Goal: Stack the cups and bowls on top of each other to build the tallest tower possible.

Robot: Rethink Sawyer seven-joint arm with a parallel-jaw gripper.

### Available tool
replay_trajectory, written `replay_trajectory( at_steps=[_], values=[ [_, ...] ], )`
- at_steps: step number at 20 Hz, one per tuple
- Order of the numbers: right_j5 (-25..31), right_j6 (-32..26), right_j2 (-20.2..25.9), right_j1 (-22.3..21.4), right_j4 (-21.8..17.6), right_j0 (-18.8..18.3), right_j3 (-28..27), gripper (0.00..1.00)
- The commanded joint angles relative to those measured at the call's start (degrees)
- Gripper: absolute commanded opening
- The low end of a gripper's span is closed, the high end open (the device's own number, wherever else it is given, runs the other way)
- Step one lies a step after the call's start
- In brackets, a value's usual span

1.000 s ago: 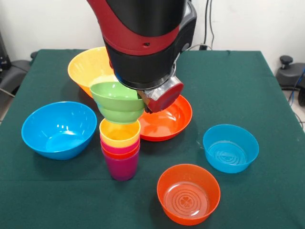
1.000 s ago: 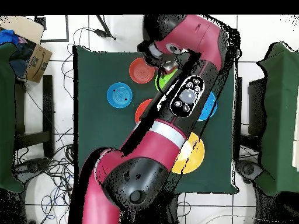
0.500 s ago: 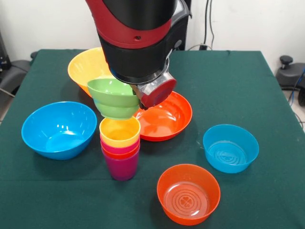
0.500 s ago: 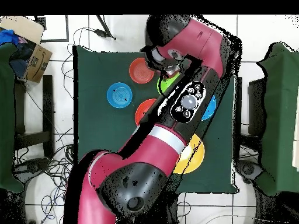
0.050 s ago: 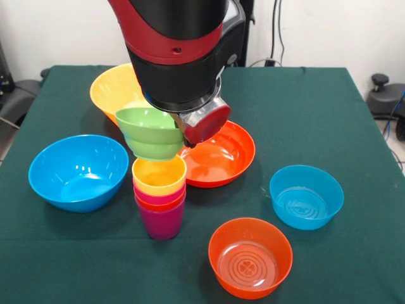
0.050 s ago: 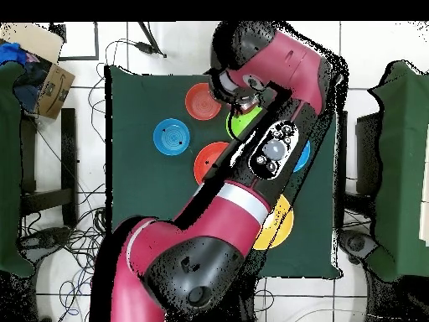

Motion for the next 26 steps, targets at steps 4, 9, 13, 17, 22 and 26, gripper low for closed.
replay_trajectory(
  at_steps=[4, 9, 13, 17, 22, 26],
  values=[
    [-4.5, 0.2, 9.9, -0.8, -4.8, 0.4, 3.2, 0.00],
    [-4.7, 0.4, 10.8, -0.7, -5.1, -0.1, 2.5, 0.00],
    [-4.0, 0.5, 11.1, -0.1, -5.0, -0.7, 0.8, 0.00],
    [-3.5, 0.2, 11.1, -0.3, -5.4, -0.9, 0.8, 0.00],
    [-3.4, -0.2, 11.4, -0.2, -5.5, -1.0, 0.6, 0.00],
    [-3.9, -0.6, 11.8, -0.6, -5.8, -0.7, 1.5, 0.00]
  ],
)
